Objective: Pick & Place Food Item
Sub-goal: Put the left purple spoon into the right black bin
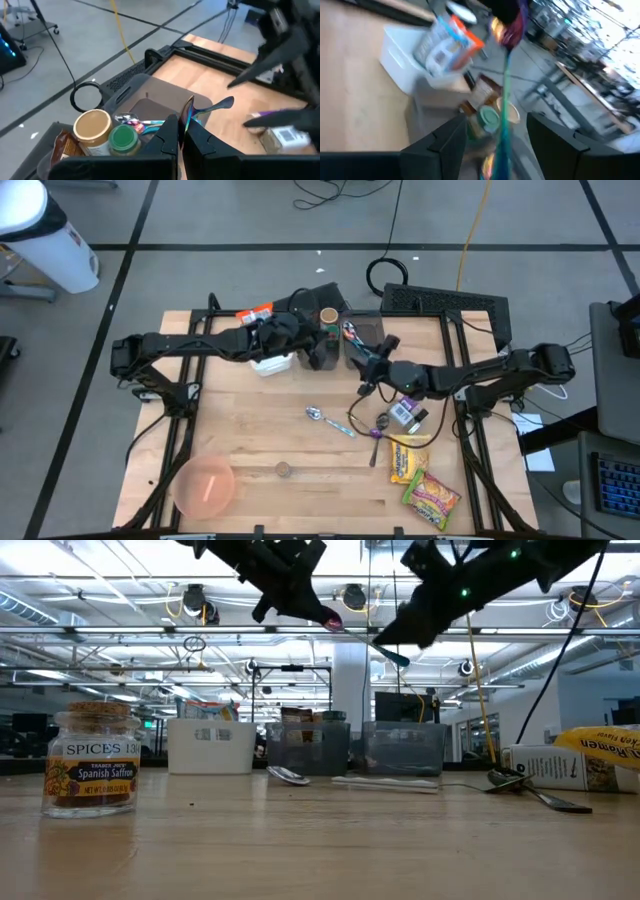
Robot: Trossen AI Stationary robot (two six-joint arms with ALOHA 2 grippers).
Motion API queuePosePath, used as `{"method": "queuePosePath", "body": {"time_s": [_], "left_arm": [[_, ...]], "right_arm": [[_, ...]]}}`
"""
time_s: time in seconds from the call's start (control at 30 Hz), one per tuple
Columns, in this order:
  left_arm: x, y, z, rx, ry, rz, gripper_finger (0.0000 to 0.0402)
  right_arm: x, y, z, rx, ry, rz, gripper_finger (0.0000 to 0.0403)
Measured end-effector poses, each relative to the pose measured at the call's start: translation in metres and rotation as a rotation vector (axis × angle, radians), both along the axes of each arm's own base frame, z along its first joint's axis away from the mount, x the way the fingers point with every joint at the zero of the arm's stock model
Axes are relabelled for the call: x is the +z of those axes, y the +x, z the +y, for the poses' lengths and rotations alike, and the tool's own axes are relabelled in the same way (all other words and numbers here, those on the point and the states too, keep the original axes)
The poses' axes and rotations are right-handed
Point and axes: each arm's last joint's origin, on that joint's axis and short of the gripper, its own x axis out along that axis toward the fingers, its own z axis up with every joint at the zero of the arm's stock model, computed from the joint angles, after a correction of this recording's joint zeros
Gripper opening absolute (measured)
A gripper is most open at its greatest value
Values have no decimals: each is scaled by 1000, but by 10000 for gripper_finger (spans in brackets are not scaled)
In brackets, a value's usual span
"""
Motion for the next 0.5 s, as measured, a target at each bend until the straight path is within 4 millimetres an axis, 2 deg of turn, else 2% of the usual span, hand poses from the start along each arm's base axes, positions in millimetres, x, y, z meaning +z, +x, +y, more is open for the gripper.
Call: {"method": "queuePosePath", "body": {"time_s": [0.17,0.33,0.5], "left_arm": [[2,1,1,5,-7,-23,3],[2,1,0,4,-8,-26,6],[2,1,0,4,-7,-30,6]], "right_arm": [[-9,9,0,-33,-27,2,201],[-9,14,-2,-104,-114,-1,197],[-6,19,-3,-107,-125,0,190]]}}
